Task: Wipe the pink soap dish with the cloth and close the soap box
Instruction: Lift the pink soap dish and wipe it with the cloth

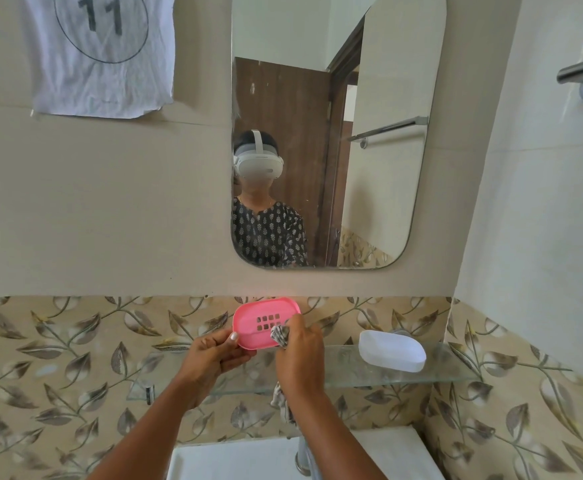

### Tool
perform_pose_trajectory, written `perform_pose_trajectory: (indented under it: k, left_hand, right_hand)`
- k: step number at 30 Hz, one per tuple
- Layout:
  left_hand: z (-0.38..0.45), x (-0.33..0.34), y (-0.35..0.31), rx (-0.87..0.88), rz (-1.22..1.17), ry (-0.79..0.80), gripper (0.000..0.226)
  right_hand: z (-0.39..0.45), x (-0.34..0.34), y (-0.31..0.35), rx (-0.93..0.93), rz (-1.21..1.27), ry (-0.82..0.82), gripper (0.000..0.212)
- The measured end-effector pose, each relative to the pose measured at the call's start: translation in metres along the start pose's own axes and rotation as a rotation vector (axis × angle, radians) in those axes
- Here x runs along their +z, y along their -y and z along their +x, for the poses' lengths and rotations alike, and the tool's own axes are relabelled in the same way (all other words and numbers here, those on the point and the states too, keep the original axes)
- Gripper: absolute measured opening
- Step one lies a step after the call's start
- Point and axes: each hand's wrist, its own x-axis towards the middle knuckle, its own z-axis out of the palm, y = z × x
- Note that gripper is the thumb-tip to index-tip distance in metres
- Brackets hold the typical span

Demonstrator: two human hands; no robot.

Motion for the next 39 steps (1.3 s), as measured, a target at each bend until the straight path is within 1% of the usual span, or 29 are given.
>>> perform_pose_trajectory:
  k: [2,4,6,9,12,14,16,20,23,25,28,32,34,37,39]
  left_hand:
    - [0.0,-0.001,0.0,0.0,0.021,0.003,0.023]
    - [0.001,-0.001,0.001,0.002,0.034,0.006,0.023]
    - [0.0,-0.001,0.001,0.002,0.031,0.005,0.023]
    - [-0.002,-0.001,0.001,-0.002,0.031,-0.001,0.022]
    - [-0.002,0.001,0.0,-0.006,0.033,-0.003,0.022]
    - [-0.002,0.002,-0.001,-0.01,0.03,-0.003,0.022]
    - [-0.001,0.002,-0.001,-0.01,0.023,0.001,0.023]
    - [-0.001,0.001,-0.001,-0.005,0.058,0.024,0.023]
    - [-0.002,0.002,-0.001,0.0,0.057,0.027,0.023]
    - [-0.002,0.001,0.0,0.001,0.046,0.02,0.023]
    - [-0.002,0.001,0.0,-0.004,0.045,0.019,0.023]
    - [-0.001,0.001,-0.001,-0.005,0.039,0.019,0.023]
    - [0.0,0.001,0.0,-0.004,0.044,0.023,0.023]
    - [0.0,-0.001,0.001,-0.005,0.064,0.038,0.023]
    - [0.0,-0.002,0.001,-0.003,0.069,0.05,0.024]
  right_hand:
    - [-0.002,0.002,0.008,-0.067,-0.006,0.013,0.014]
    - [-0.005,0.002,0.012,-0.135,-0.024,0.044,0.012]
    - [-0.006,0.002,0.011,-0.162,-0.03,0.047,0.011]
    - [0.0,0.0,0.0,-0.086,-0.044,0.042,0.015]
    - [0.009,-0.007,-0.011,0.01,-0.036,0.044,0.031]
    - [0.011,-0.008,-0.011,0.016,-0.036,0.052,0.036]
    - [0.012,-0.007,-0.006,-0.011,-0.032,0.057,0.034]
    - [0.009,0.0,0.0,-0.143,-0.057,0.128,0.019]
    - [0.008,0.001,-0.001,-0.2,-0.049,0.13,0.022]
    - [0.011,-0.003,-0.005,-0.161,-0.047,0.111,0.023]
    - [0.019,-0.01,-0.012,-0.065,-0.033,0.073,0.031]
    - [0.024,-0.011,-0.007,-0.06,-0.02,0.084,0.025]
    - [0.024,-0.009,0.0,-0.09,-0.007,0.093,0.024]
    - [0.021,-0.006,0.01,-0.197,0.004,0.149,0.028]
    - [0.019,-0.006,0.015,-0.257,0.009,0.173,0.025]
